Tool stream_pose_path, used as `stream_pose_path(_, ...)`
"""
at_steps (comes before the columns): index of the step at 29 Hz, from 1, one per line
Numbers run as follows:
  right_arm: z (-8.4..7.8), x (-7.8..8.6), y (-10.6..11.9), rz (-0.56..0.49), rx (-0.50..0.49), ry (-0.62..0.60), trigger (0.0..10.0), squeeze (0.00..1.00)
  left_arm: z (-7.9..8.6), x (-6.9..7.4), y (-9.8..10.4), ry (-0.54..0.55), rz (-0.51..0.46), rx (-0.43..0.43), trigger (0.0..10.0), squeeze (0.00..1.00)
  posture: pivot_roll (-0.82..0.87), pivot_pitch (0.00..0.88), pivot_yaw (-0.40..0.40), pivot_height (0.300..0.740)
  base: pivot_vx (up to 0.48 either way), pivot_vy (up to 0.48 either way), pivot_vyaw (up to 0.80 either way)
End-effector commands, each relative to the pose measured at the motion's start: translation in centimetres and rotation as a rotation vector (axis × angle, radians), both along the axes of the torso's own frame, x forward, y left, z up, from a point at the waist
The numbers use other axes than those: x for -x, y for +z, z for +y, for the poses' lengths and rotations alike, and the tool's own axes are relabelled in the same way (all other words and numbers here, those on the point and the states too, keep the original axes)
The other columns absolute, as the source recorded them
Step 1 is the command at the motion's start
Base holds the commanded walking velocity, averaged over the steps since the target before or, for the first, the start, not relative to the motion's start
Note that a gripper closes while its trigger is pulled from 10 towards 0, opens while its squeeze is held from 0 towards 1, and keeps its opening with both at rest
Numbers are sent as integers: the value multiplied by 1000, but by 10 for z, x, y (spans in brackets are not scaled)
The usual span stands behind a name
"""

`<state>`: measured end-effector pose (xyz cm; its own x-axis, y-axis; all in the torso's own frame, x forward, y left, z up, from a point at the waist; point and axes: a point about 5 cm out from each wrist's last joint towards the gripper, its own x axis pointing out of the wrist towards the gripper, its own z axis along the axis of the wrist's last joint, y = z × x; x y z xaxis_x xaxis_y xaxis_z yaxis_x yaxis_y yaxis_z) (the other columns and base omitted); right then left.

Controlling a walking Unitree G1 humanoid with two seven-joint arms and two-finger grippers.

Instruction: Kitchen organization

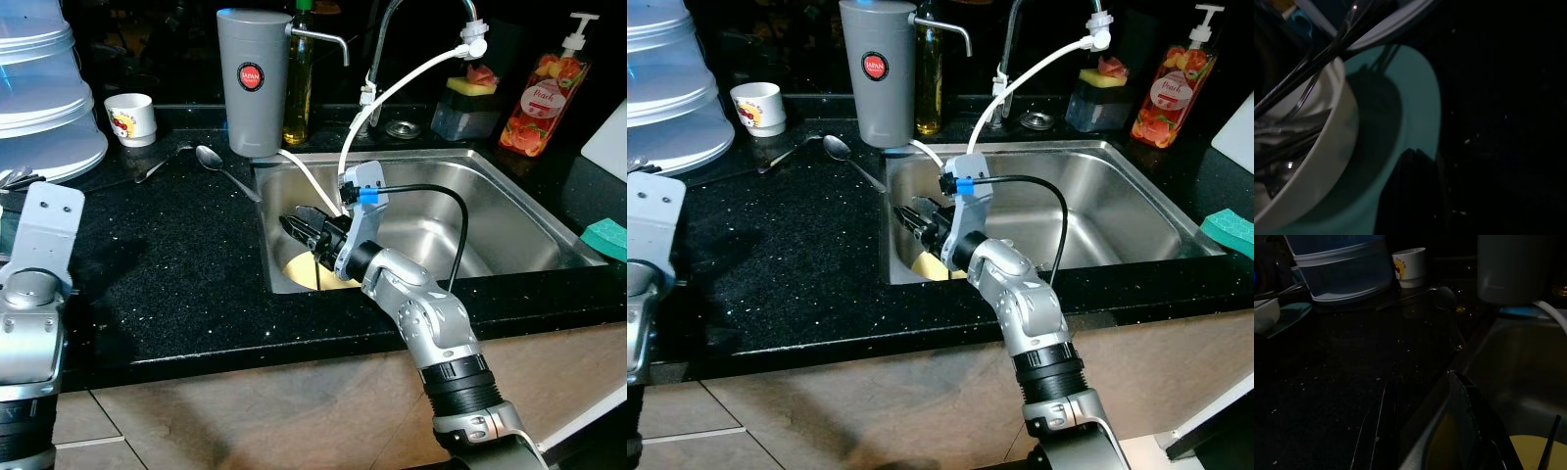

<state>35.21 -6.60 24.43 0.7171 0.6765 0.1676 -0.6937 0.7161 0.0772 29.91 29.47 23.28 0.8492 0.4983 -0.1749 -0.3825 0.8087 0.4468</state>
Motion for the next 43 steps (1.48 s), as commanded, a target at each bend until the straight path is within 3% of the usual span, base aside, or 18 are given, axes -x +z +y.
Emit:
stream_pose_path(1,-1,-1,0,18,-4,-1,10000,0,4,3,-21,13,102,38,0,0,38,83,-27,740,0,0,0)
stream_pose_path(9,-3,-3,-1,32,-6,-5,10000,0,-3,-2,-21,-36,105,44,0,0,37,84,-27,740,0,0,0)
stream_pose_path(13,-3,-4,-4,45,3,-7,10000,0,-24,-11,-24,-160,121,67,0,0,37,87,-28,740,0,0,0)
stream_pose_path(16,-3,-4,-4,47,4,-8,10000,0,-29,-13,-25,-195,125,78,0,0,37,87,-28,740,0,0,0)
stream_pose_path(17,-3,-4,-6,56,5,-13,10000,0,-45,-17,-28,-287,148,93,0,0,36,88,-26,740,0,0,0)
stream_pose_path(20,-3,-4,-6,59,6,-15,10000,0,-54,-18,-29,-333,160,100,0,0,36,88,-26,740,0,0,0)
stream_pose_path(22,-4,-4,-7,61,9,-16,10000,0,-70,-20,-32,-410,178,117,0,0,34,87,-22,740,0,0,0)
stream_pose_path(27,-5,-4,-7,62,9,-22,10000,0,-88,-20,-34,-494,193,135,0,0,33,83,-20,740,0,0,0)
stream_pose_path(29,-6,-4,-7,62,10,-28,10000,0,-107,-19,-37,-594,200,146,0,0,34,79,-19,740,0,0,0)
stream_pose_path(30,-6,-4,-7,62,10,-28,10000,0,-107,-19,-37,-594,200,146,0,0,34,79,-19,740,0,0,0)
stream_pose_path(35,-6,-5,-7,62,11,-35,10000,0,-129,-15,-41,-704,225,181,0,0,34,75,-18,740,0,0,0)
stream_pose_path(43,-7,-6,-6,59,11,-50,10000,0,-165,-3,-42,-967,241,195,0,0,34,73,-16,740,0,0,0)
